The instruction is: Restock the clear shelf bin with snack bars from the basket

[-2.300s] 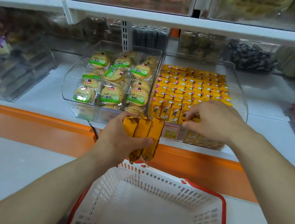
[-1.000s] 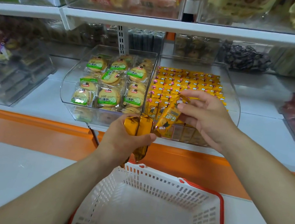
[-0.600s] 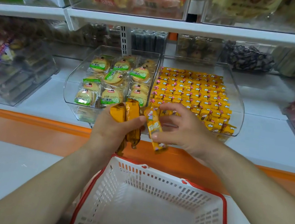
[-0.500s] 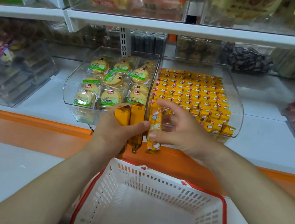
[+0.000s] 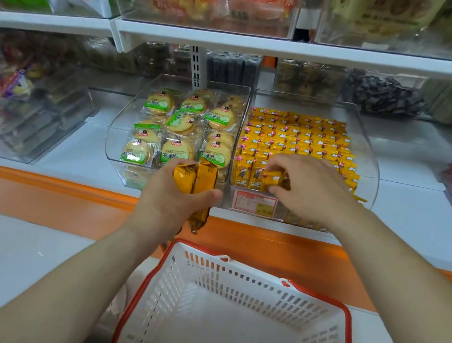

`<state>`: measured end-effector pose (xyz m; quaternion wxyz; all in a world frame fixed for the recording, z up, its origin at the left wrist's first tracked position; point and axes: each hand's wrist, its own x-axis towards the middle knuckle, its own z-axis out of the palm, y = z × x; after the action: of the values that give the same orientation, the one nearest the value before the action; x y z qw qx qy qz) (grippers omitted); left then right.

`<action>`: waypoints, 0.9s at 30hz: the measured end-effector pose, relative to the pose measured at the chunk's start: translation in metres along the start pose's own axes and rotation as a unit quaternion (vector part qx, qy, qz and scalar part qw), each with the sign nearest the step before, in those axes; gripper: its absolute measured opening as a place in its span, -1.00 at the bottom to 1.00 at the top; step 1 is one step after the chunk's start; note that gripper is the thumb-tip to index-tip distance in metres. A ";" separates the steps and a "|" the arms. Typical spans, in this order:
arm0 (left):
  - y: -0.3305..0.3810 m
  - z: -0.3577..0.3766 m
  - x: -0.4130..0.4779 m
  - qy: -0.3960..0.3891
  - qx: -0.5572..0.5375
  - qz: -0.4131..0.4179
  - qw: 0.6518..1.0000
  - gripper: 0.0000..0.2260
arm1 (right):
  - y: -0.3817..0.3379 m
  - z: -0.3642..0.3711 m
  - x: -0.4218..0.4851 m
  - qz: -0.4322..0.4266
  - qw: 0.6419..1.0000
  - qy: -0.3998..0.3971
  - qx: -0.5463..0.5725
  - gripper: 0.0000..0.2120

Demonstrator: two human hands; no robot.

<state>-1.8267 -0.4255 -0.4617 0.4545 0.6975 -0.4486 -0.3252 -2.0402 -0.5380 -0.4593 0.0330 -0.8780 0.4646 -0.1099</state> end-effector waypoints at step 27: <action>-0.003 0.024 -0.010 -0.185 -0.059 -0.002 0.981 -0.62 | -0.044 0.006 -0.023 0.046 0.892 -0.094 0.441 -0.76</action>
<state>-1.8503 -0.4240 -0.4732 0.4032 0.5983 -0.5032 -0.4756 -2.0159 -0.4941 -0.4616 0.4648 -0.7575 0.4028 -0.2189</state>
